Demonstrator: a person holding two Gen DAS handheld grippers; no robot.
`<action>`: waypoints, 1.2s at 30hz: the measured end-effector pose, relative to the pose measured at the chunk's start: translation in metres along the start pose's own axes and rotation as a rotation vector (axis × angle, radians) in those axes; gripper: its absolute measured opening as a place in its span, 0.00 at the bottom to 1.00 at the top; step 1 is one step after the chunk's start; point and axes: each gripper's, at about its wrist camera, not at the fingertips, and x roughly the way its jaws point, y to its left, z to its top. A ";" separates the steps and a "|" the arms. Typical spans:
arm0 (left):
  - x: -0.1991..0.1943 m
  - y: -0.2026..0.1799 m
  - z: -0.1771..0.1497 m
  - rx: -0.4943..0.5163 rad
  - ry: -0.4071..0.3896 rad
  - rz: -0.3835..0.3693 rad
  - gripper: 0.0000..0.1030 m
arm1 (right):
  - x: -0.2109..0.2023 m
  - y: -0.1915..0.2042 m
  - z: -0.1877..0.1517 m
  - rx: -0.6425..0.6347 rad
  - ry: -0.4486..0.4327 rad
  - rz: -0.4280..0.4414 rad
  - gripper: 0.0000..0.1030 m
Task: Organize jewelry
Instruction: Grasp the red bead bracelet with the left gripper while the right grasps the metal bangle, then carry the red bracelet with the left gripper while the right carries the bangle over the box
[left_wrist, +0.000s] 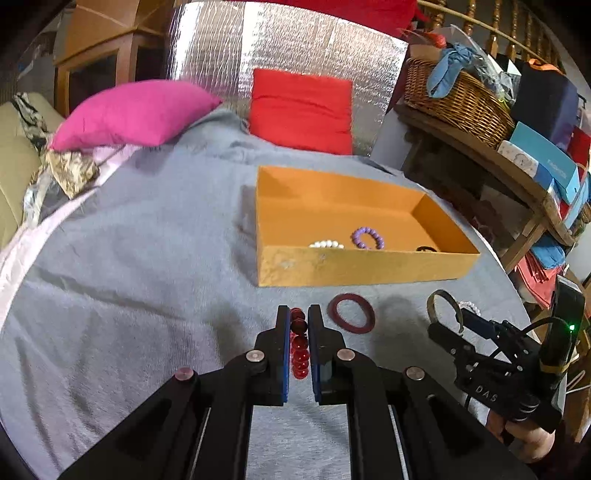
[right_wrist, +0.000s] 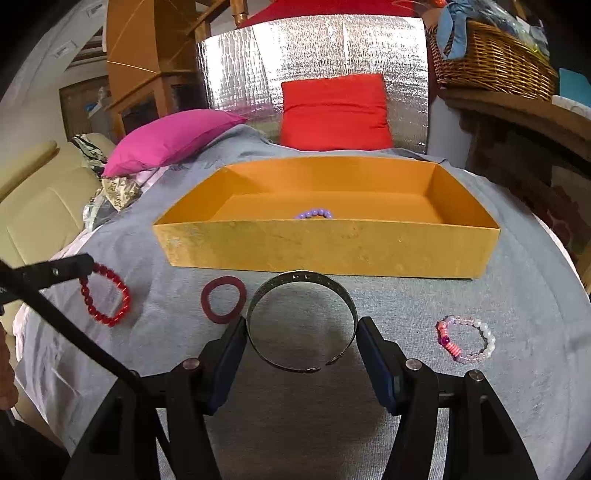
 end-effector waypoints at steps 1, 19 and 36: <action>-0.001 -0.002 0.001 0.003 -0.005 0.003 0.09 | -0.002 0.000 -0.001 -0.002 -0.003 0.000 0.62; -0.004 -0.030 0.033 0.029 -0.081 0.113 0.09 | -0.015 -0.008 0.018 0.029 -0.083 0.001 0.62; -0.005 -0.056 0.088 0.080 -0.169 0.169 0.09 | -0.027 -0.037 0.076 0.122 -0.214 -0.012 0.62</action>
